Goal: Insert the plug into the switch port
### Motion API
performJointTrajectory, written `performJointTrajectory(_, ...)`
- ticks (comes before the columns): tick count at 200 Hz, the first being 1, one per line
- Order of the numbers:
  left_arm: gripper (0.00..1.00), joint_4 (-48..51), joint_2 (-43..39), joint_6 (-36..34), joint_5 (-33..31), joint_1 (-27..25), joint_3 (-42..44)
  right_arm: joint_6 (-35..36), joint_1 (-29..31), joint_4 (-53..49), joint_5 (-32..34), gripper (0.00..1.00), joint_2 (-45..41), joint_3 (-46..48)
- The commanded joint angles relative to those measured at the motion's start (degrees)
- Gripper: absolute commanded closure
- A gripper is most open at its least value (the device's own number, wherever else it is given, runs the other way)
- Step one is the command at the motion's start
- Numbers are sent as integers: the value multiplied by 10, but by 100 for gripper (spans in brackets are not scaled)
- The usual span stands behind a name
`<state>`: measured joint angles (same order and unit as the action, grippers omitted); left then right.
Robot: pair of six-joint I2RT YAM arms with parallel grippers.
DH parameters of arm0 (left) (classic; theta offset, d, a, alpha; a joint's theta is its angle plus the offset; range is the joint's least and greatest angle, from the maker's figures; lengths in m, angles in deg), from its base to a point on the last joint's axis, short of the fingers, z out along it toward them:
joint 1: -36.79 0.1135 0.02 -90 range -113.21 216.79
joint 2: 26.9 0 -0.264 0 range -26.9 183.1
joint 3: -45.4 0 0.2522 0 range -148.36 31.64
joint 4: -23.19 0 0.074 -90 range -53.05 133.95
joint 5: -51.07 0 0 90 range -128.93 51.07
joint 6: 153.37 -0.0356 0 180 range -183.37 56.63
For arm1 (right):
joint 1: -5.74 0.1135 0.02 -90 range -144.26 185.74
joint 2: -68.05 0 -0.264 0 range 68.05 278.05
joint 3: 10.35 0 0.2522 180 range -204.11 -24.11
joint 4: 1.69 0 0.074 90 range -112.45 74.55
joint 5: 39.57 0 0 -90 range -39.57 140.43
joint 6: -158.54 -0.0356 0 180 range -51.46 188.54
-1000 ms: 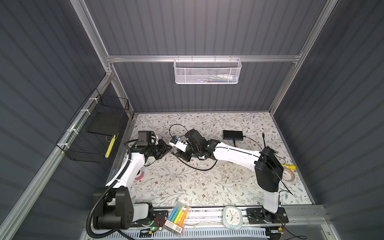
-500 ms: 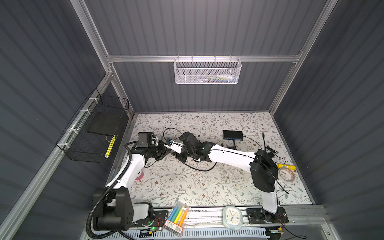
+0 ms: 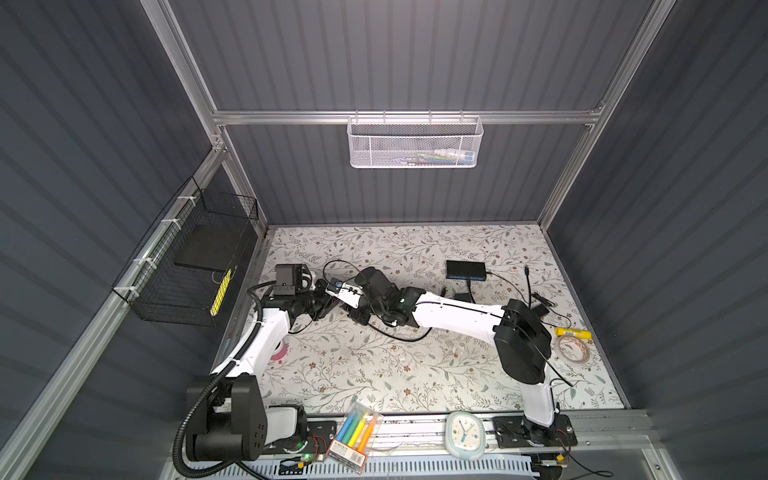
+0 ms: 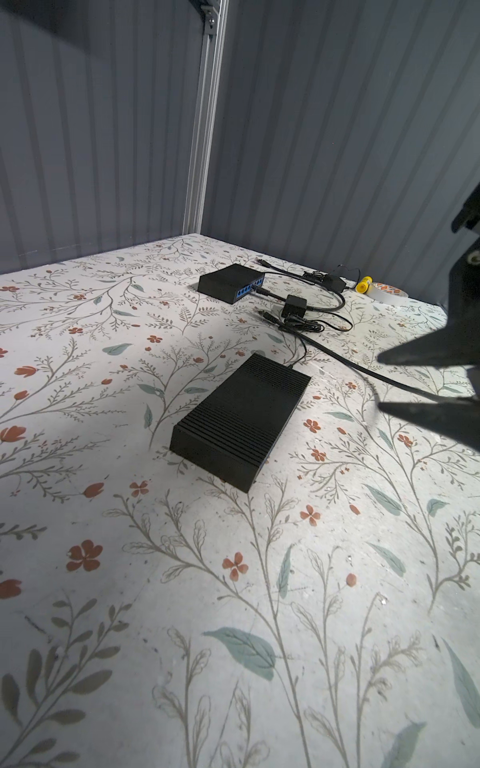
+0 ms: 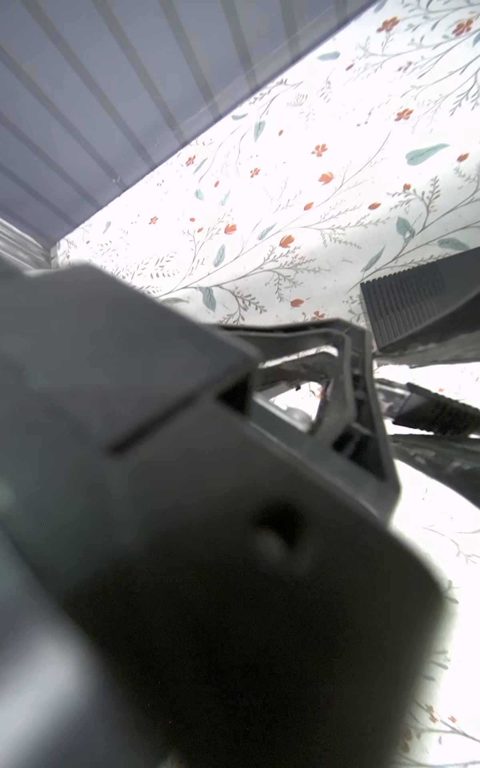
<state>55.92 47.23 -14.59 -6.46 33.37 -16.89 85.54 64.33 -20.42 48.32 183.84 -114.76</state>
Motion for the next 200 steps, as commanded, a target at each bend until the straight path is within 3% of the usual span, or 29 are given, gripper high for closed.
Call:
performJointTrajectory(1, 95, 3, -13, 8, 17, 1, 10, 2, -1, 20, 28, 70, 11, 8)
performJointTrajectory(200, 96, -2, -10, 9, 16, 3, 19, -1, 5, 59, 29, 71, -19, 64)
